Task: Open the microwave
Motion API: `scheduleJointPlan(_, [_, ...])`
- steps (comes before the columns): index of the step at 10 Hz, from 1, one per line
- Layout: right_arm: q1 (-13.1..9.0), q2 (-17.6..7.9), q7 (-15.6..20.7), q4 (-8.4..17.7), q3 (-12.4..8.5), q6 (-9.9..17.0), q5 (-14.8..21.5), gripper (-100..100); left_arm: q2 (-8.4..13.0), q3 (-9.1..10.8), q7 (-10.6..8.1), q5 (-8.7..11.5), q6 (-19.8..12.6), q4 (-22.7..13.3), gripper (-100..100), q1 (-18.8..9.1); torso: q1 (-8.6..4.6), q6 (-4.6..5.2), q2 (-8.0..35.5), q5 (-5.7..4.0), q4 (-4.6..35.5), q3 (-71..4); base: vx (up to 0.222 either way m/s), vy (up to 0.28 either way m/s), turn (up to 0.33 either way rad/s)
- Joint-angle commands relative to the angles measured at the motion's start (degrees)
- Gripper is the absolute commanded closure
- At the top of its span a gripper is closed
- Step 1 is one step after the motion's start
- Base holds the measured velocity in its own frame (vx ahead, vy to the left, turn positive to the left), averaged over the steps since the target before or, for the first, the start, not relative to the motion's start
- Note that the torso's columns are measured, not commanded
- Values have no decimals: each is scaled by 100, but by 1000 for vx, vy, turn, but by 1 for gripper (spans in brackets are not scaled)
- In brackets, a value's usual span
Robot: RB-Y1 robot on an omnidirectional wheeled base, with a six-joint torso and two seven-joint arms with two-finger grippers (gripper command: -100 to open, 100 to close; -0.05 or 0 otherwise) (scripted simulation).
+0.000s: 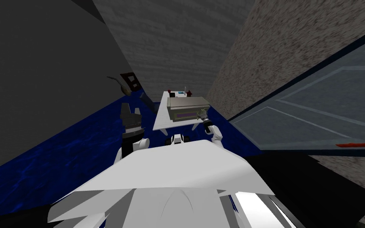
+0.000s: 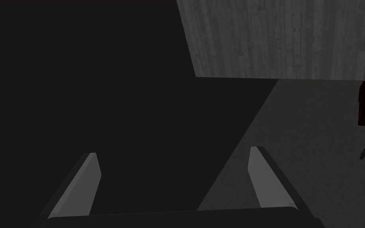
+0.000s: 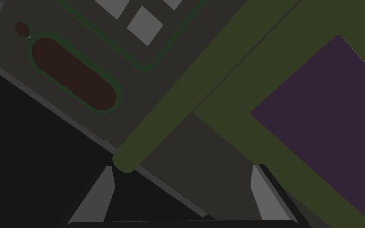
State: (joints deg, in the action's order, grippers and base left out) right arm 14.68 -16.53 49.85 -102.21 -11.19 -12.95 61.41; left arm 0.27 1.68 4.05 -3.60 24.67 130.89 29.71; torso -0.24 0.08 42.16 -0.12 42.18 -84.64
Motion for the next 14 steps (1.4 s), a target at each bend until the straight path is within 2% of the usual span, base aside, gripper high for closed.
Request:
scheduleJointPlan(1, [-33, -139, 311, 175, -74, 110, 379, -100, 0, 0, 0, 0, 0, 0, 0, 0, 10, -6, 5, 6, 6, 2, 5, 22, -47])
scheduleJointPlan(3, [-76, -184, 465, 272, -102, 162, 567, -100, 0, 0, 0, 0, 0, 0, 0, 0, 24, -9, 14, 12, 11, 8, 1, 17, -43])
scheduleJointPlan(4, [-62, -143, 446, 262, -130, 91, 496, -100, 0, 0, 0, 0, 0, 0, 0, 0, 27, -9, 16, 13, 11, 9, 0, 8, -8])
scheduleJointPlan(5, [-162, -224, 532, 553, -417, -6, 437, -100, 0, 0, 0, 0, 0, 0, 0, -1, 24, -9, 15, 12, 11, 9, -49, 25, 329])
scheduleJointPlan(6, [-162, -224, 532, 553, -445, -6, 437, -100, 0, -1, 0, 0, 0, 0, 0, -3, 30, -15, 25, 13, 13, 14, -62, 21, 156])
scheduleJointPlan(7, [-261, -301, 602, 757, -622, -111, 368, -100, 0, 0, 0, 0, 0, 0, 0, -1, 29, -8, 24, 13, 13, 15, -87, 39, 260])
scheduleJointPlan(8, [-261, -301, 602, 840, -759, -111, 368, -100, 0, -1, 0, 0, 0, 0, 0, -3, 33, -15, 23, 12, 12, 14, -71, 33, 143])
scheduleJointPlan(9, [-360, -378, 671, 1127, -978, -217, 299, -100, 0, 0, 0, 0, 0, 0, 0, -1, 29, -11, 11, 12, 9, 7, -71, 23, 290])
scheduleJointPlan(10, [-360, -378, 671, 1127, -1073, -217, 299, -100, 0, -1, 0, 0, 0, 0, 0, -2, 23, -13, 9, 11, 8, 4, -66, 20, 167])
scheduleJointPlan(11, [-459, -455, 741, 1301, -1251, -322, 229, -100, 0, 0, 0, 0, 0, 0, 0, -1, 20, -5, 8, 10, 8, 4, -76, 53, 267])
scheduleJointPlan(12, [-459, -455, 741, 1404, -1373, -322, 229, -100, 0, -1, 0, 0, 0, 0, 0, -2, 33, -12, 11, 13, 10, 6, -66, 47, 177])
scheduleJointPlan(14, [-657, -610, 881, 1987, -1910, -533, 91, -100, 0, -1, 0, 0, 0, 0, 0, -2, 25, -10, 14, 12, 10, 8, -91, 56, 362])
